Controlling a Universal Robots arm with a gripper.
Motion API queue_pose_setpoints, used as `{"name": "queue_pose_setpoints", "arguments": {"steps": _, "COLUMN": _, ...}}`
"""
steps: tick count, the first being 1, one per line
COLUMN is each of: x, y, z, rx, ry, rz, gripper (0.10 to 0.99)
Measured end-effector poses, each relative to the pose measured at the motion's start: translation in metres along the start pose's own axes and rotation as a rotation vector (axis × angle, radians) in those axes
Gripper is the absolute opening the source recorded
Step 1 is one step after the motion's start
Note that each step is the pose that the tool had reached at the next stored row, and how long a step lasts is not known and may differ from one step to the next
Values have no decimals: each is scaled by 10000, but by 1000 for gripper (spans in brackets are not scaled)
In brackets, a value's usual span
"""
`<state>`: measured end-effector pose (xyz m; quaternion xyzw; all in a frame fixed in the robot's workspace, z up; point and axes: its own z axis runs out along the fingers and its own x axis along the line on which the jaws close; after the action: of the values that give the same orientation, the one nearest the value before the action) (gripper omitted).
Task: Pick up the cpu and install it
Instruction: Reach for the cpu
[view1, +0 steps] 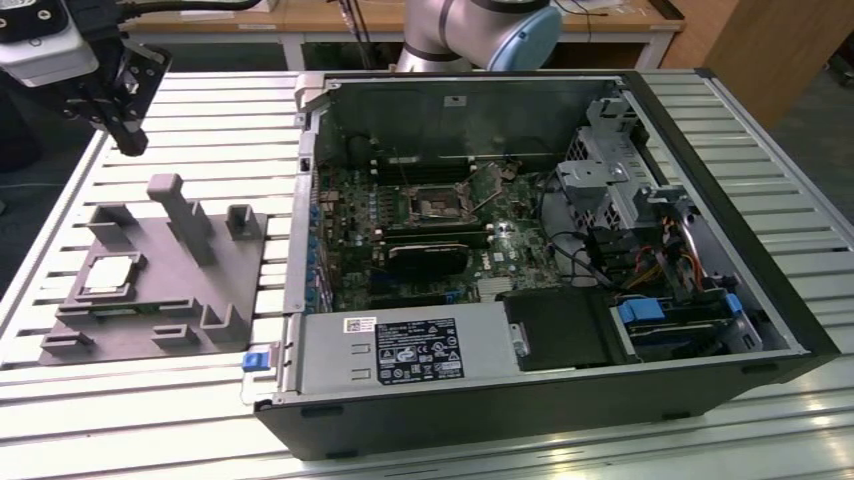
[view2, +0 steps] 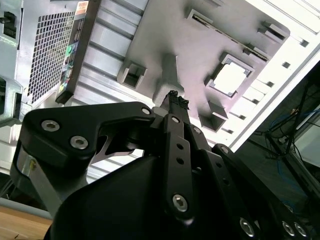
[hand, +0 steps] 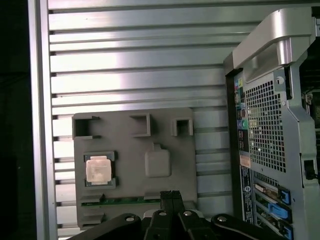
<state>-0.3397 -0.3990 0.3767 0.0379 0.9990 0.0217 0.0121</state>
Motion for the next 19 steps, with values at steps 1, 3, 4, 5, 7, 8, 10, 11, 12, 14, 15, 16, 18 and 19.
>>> {"name": "queue_pose_setpoints", "arguments": {"steps": 1, "x": 12, "y": -1, "z": 0, "rx": 0, "ry": 0, "rz": 0, "gripper": 106}}
{"name": "queue_pose_setpoints", "arguments": {"steps": 3, "x": 34, "y": -3, "z": 1, "rx": 0, "ry": 0, "rz": 0, "gripper": 106}}
{"name": "queue_pose_setpoints", "arguments": {"steps": 4, "x": 45, "y": -4, "z": 1, "rx": 0, "ry": 0, "rz": 0, "gripper": 106}}
{"name": "queue_pose_setpoints", "arguments": {"steps": 5, "x": 56, "y": -4, "z": 1, "rx": 0, "ry": 0, "rz": 0, "gripper": 106}}
{"name": "queue_pose_setpoints", "arguments": {"steps": 7, "x": 77, "y": -6, "z": 2, "rx": 0, "ry": 0, "rz": -1, "gripper": 106}}
{"name": "queue_pose_setpoints", "arguments": {"steps": 8, "x": 89, "y": -7, "z": 2, "rx": 0, "ry": 0, "rz": 0, "gripper": 106}}
{"name": "queue_pose_setpoints", "arguments": {"steps": 10, "x": 110, "y": -9, "z": 2, "rx": 0, "ry": 0, "rz": 0, "gripper": 106}}
{"name": "queue_pose_setpoints", "arguments": {"steps": 11, "x": 121, "y": -10, "z": 3, "rx": 0, "ry": 0, "rz": 0, "gripper": 106}}
{"name": "queue_pose_setpoints", "arguments": {"steps": 12, "x": 131, "y": -10, "z": 3, "rx": 0, "ry": 0, "rz": -1, "gripper": 106}}
{"name": "queue_pose_setpoints", "arguments": {"steps": 14, "x": 152, "y": -12, "z": 4, "rx": 0, "ry": 0, "rz": 0, "gripper": 106}}
{"name": "queue_pose_setpoints", "arguments": {"steps": 15, "x": 163, "y": -13, "z": 4, "rx": 0, "ry": 0, "rz": 0, "gripper": 106}}
{"name": "queue_pose_setpoints", "arguments": {"steps": 16, "x": 173, "y": -14, "z": 4, "rx": 1, "ry": 1, "rz": -1, "gripper": 106}}
{"name": "queue_pose_setpoints", "arguments": {"steps": 18, "x": 194, "y": -15, "z": 5, "rx": 0, "ry": 0, "rz": -1, "gripper": 106}}
{"name": "queue_pose_setpoints", "arguments": {"steps": 19, "x": 205, "y": -16, "z": 5, "rx": 0, "ry": 1, "rz": -1, "gripper": 106}}
